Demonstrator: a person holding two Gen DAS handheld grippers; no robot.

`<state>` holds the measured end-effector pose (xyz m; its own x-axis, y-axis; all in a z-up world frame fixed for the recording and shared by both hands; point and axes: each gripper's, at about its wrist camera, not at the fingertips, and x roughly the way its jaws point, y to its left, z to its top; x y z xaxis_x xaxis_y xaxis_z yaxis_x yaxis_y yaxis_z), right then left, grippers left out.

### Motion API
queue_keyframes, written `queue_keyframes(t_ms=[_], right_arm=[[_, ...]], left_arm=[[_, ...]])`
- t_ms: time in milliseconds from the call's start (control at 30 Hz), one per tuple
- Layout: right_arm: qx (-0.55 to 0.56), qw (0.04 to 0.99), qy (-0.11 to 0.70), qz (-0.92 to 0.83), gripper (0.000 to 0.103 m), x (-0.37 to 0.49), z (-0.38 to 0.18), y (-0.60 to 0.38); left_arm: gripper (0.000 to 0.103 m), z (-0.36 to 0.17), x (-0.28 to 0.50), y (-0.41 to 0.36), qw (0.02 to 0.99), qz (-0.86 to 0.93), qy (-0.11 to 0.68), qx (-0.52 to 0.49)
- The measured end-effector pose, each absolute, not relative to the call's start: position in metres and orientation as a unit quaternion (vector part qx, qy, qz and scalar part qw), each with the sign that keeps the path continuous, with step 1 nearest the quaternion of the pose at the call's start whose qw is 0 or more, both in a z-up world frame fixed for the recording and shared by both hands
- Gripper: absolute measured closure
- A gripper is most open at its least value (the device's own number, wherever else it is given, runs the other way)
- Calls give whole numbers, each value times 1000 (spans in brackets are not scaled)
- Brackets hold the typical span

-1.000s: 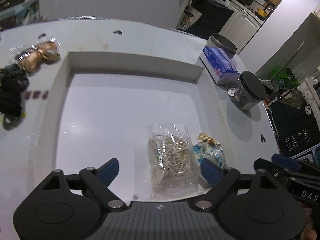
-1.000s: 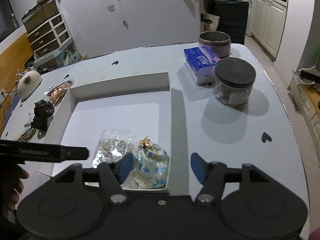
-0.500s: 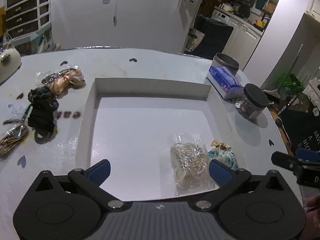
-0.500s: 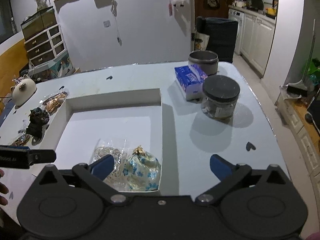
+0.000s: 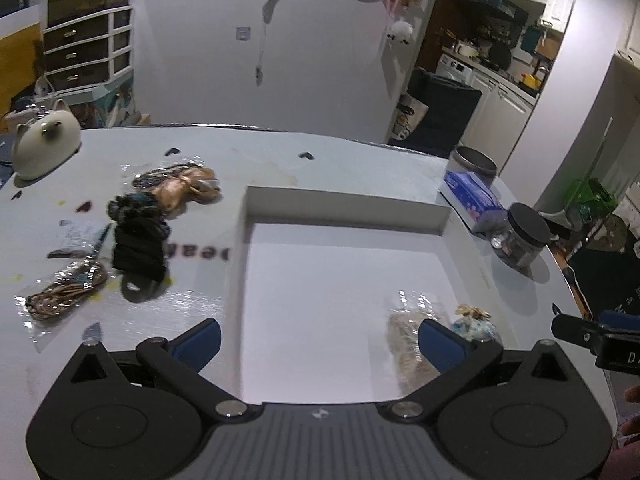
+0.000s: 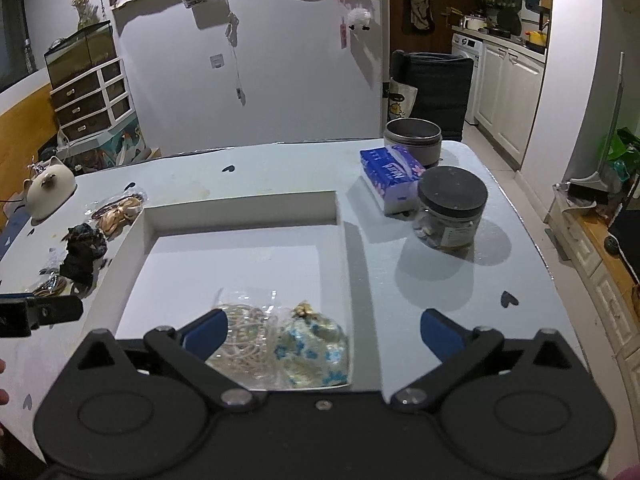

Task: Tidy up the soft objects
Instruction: 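Lift both tools out of the tray toward the remaining items, then close the right tool on the black fabric item beside the scrunchie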

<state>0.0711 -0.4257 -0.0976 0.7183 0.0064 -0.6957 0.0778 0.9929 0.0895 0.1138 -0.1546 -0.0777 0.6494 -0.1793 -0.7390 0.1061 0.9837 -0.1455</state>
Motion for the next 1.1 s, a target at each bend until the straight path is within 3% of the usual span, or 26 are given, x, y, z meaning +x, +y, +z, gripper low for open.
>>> queue_keyframes(t_ms=[1100], right_arm=[[48, 937, 345, -13, 0, 149, -77, -179]], left_arm=[[0, -80, 176, 91, 915, -114, 388, 9]])
